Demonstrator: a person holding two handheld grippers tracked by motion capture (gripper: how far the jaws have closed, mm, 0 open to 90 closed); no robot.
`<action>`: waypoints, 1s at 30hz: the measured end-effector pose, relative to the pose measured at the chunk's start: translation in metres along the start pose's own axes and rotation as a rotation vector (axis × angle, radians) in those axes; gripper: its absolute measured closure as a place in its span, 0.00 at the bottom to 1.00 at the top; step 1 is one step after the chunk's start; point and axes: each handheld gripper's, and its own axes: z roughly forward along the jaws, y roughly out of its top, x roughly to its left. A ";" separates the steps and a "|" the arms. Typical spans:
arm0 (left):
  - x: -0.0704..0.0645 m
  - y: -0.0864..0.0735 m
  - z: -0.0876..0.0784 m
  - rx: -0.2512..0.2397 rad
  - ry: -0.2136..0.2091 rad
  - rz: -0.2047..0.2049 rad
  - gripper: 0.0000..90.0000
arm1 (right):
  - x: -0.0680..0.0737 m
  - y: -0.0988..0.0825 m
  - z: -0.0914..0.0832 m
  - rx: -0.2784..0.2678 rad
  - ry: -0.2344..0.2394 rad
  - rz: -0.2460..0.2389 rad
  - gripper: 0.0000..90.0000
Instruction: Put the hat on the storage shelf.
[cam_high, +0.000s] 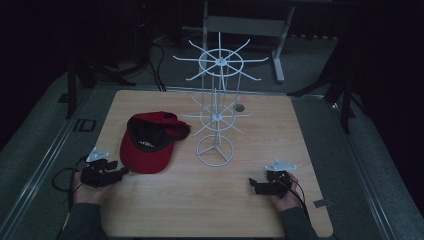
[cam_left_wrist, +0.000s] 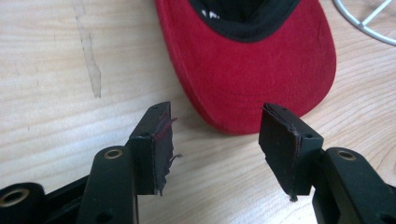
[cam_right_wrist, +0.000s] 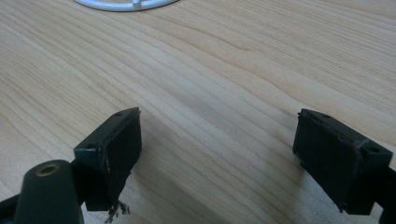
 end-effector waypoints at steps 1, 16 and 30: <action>0.000 0.002 0.000 0.000 -0.006 0.002 0.49 | 0.000 0.000 0.000 0.000 0.000 -0.001 0.17; 0.008 0.019 0.012 0.009 -0.052 -0.013 0.43 | 0.000 0.000 0.000 0.000 0.000 0.002 0.17; 0.020 0.026 0.033 0.071 -0.085 -0.034 0.47 | 0.000 0.000 0.000 0.001 0.000 0.002 0.17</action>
